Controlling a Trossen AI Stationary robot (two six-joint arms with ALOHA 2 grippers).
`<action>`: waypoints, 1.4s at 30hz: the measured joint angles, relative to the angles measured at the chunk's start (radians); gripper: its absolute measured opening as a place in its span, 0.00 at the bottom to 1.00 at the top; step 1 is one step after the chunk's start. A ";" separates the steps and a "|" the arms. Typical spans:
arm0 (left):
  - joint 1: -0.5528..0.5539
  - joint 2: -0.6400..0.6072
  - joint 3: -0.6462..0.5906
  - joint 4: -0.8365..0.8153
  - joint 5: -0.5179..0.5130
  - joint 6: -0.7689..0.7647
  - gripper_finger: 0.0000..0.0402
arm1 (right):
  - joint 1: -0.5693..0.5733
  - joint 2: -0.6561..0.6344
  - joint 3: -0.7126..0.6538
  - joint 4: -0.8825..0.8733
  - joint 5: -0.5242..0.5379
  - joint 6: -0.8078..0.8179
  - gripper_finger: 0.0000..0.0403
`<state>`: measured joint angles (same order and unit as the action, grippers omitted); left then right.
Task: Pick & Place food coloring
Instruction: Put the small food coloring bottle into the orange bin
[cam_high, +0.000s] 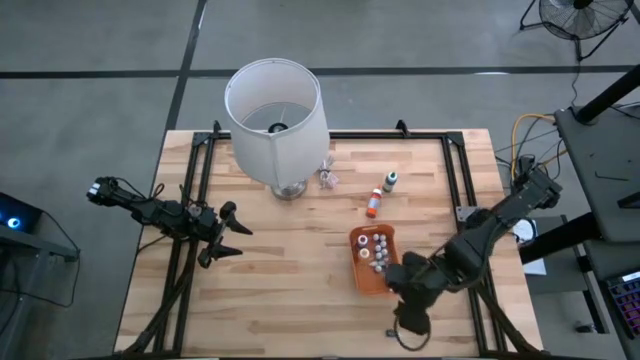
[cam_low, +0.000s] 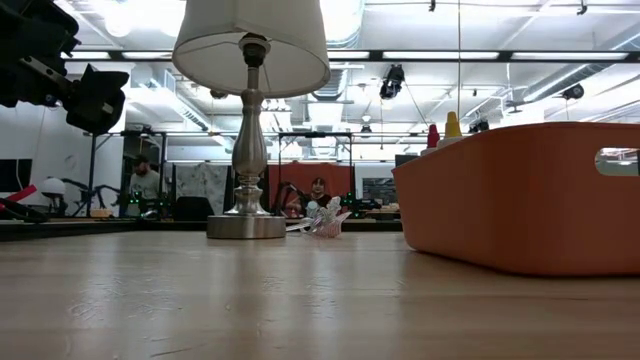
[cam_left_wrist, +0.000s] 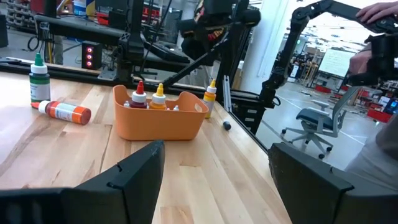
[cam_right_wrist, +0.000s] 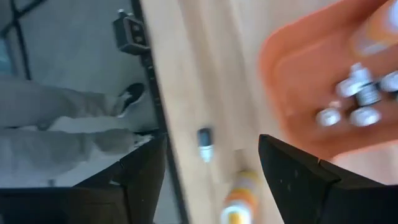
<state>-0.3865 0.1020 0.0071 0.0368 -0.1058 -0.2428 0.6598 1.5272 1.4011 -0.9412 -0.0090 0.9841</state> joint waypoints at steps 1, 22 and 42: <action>0.000 0.000 0.000 0.000 0.000 0.000 0.64 | 0.015 0.000 -0.001 0.011 0.000 0.027 0.60; 0.000 0.000 0.000 0.000 0.000 0.000 0.64 | 0.206 0.226 0.071 0.227 0.041 0.196 0.57; 0.000 0.000 0.000 0.000 0.000 0.000 0.64 | 0.470 0.244 0.059 0.054 0.448 0.447 0.57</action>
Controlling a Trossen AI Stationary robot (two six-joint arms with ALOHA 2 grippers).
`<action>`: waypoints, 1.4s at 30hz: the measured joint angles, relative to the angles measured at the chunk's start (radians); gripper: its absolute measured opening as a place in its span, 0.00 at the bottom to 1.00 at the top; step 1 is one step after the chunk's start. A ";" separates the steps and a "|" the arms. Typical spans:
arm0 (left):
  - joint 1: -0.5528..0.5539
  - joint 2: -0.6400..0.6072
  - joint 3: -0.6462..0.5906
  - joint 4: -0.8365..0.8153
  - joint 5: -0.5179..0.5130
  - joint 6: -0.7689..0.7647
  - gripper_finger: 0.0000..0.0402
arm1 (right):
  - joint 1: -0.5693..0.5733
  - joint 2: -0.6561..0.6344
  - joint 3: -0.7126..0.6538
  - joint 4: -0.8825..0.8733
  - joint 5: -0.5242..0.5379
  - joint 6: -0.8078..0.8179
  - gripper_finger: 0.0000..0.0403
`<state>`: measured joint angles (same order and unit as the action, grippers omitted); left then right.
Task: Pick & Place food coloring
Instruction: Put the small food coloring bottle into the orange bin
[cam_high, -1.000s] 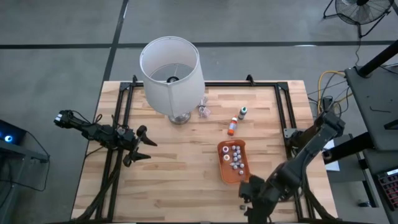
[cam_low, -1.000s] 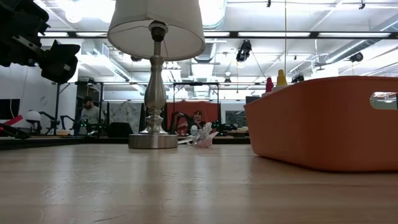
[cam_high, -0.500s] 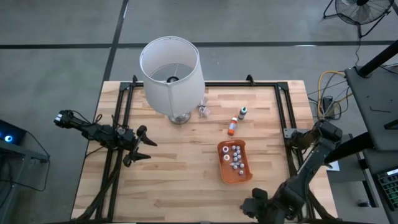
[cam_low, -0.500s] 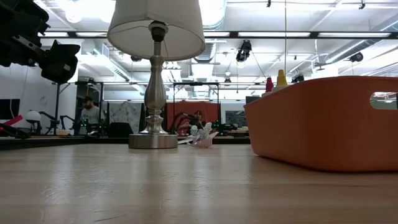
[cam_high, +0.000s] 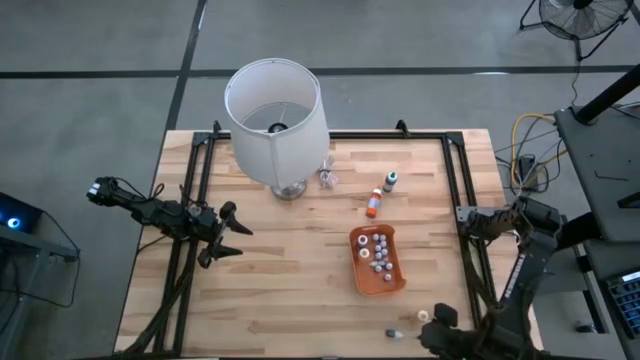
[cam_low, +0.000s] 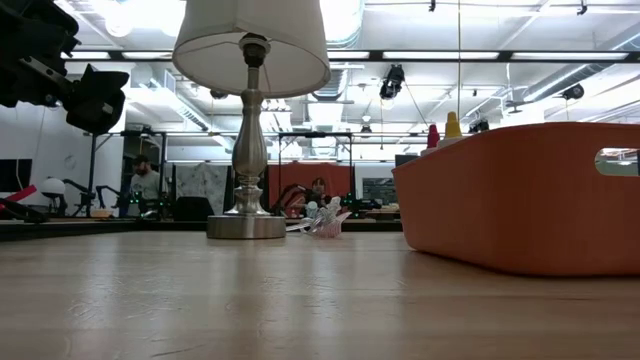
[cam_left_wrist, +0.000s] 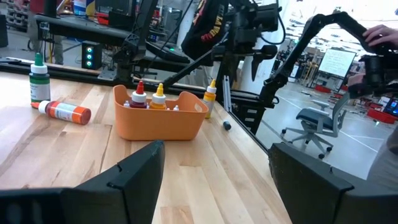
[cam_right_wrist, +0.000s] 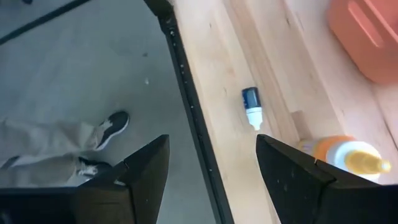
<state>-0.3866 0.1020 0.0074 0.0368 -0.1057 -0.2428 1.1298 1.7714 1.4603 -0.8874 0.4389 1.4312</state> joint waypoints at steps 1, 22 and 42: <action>0.000 0.000 0.000 0.000 0.000 0.000 0.64 | 0.009 0.000 -0.004 0.000 0.014 0.014 0.57; 0.000 0.000 0.000 0.000 0.000 0.000 0.64 | 0.043 0.000 -0.071 0.033 0.088 -0.087 0.57; 0.000 0.000 0.000 0.000 0.000 0.000 0.64 | -0.165 0.011 -0.073 0.121 -0.165 -0.337 0.57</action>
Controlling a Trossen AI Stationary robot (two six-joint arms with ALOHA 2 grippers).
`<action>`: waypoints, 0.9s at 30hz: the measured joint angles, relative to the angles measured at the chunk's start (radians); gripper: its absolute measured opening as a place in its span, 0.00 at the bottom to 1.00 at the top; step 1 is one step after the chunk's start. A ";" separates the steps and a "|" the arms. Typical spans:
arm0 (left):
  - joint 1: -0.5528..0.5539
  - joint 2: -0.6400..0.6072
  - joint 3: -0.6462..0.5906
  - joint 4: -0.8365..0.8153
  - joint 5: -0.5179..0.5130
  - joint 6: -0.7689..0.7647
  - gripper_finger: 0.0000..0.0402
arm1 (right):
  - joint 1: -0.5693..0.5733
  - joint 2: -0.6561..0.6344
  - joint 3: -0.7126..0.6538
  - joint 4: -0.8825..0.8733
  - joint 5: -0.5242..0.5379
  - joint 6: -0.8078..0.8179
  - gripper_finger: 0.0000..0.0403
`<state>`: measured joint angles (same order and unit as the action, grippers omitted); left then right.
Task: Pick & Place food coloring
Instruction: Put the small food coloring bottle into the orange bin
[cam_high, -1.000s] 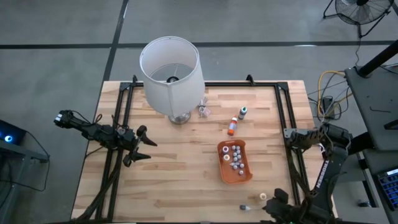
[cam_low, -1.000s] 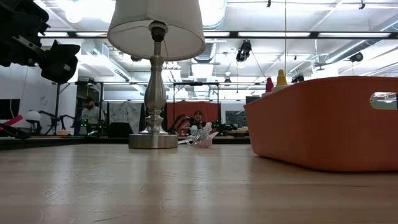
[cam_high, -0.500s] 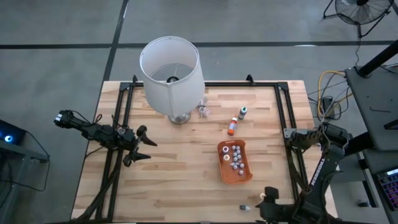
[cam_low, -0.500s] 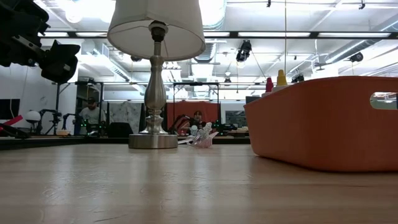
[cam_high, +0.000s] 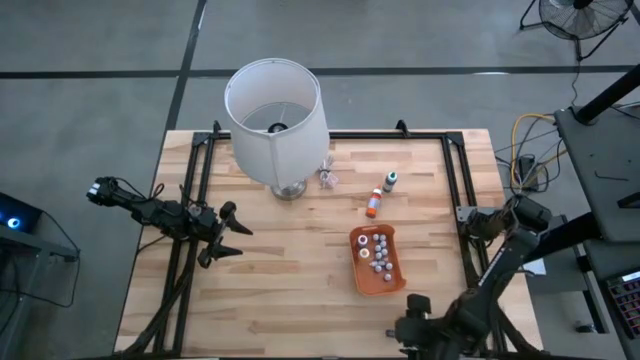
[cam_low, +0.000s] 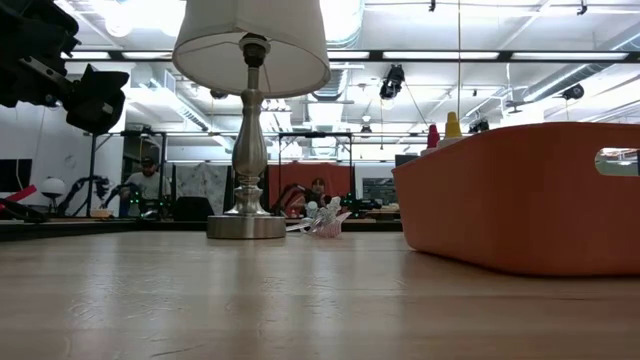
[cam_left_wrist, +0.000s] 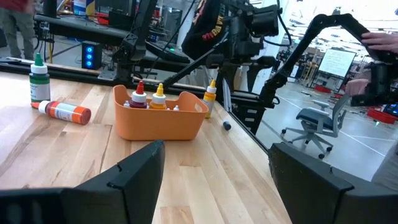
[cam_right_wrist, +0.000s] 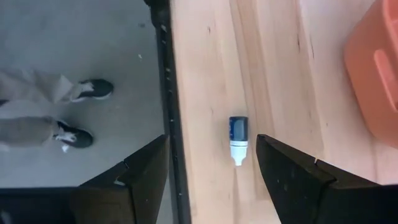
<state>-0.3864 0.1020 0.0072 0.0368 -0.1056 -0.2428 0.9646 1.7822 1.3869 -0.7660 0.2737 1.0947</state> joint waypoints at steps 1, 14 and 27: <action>0.000 0.000 0.000 0.000 0.000 0.000 0.64 | -0.008 0.009 0.000 0.000 -0.016 -0.005 0.57; 0.000 0.000 0.000 0.000 0.000 0.000 0.64 | -0.110 0.108 -0.004 0.009 -0.198 -0.168 0.57; 0.000 0.000 0.000 0.000 0.000 0.000 0.64 | -0.144 0.186 -0.005 0.018 -0.322 -0.242 0.57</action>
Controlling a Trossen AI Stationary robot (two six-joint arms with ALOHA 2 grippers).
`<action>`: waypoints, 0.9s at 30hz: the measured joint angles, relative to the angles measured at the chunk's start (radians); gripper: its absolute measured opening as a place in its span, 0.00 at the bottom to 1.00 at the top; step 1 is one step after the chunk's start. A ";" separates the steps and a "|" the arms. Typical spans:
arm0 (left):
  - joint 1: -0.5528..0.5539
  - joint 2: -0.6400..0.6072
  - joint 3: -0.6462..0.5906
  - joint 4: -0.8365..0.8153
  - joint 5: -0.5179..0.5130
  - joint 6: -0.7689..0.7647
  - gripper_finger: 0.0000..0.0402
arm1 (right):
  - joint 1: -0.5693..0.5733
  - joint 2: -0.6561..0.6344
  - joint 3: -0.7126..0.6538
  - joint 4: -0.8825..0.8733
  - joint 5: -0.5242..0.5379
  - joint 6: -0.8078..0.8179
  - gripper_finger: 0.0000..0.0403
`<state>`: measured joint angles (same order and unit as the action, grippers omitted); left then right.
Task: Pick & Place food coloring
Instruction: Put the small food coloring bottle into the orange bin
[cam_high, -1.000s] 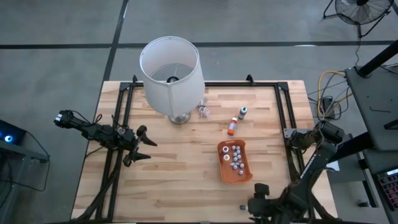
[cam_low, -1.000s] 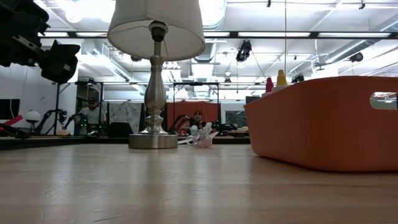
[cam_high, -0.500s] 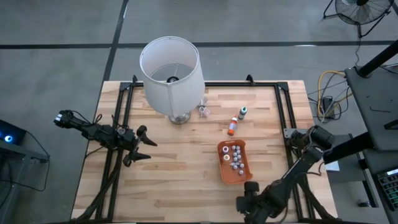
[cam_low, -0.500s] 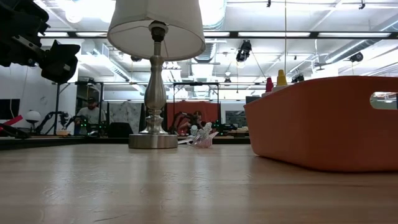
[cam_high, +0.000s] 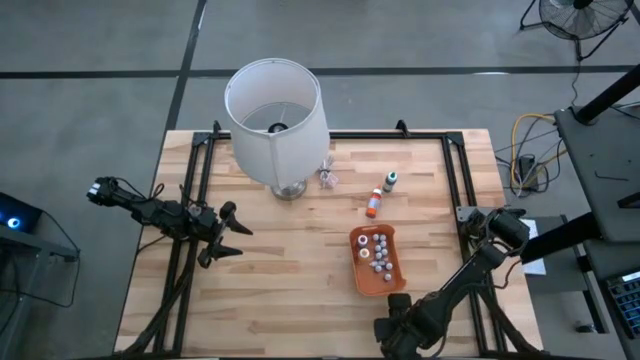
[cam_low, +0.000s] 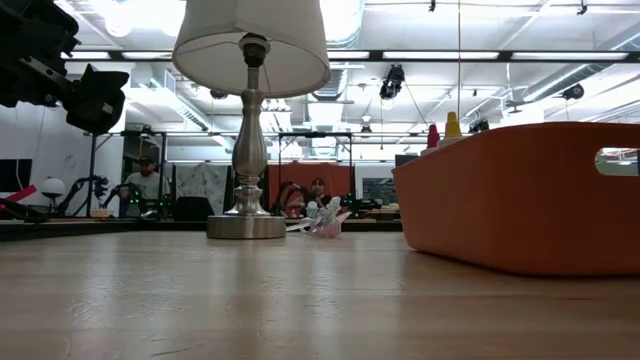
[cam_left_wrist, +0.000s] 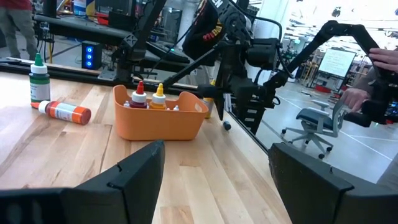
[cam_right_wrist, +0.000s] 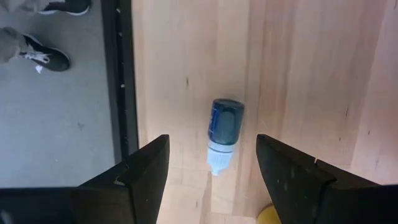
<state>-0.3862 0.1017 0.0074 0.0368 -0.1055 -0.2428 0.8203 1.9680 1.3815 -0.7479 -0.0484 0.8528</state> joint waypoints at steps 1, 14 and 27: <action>0.000 0.000 0.000 0.000 0.000 0.000 0.64 | -0.002 0.006 0.000 0.000 -0.006 0.000 0.57; 0.000 0.000 0.000 0.000 0.000 0.000 0.64 | -0.009 0.046 -0.002 -0.025 -0.057 0.011 0.57; 0.000 0.000 0.000 0.000 0.000 0.000 0.64 | -0.009 0.072 0.001 -0.034 -0.049 0.011 0.57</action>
<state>-0.3865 0.1017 0.0072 0.0368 -0.1059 -0.2428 0.8116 2.0399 1.3827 -0.7816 -0.0976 0.8640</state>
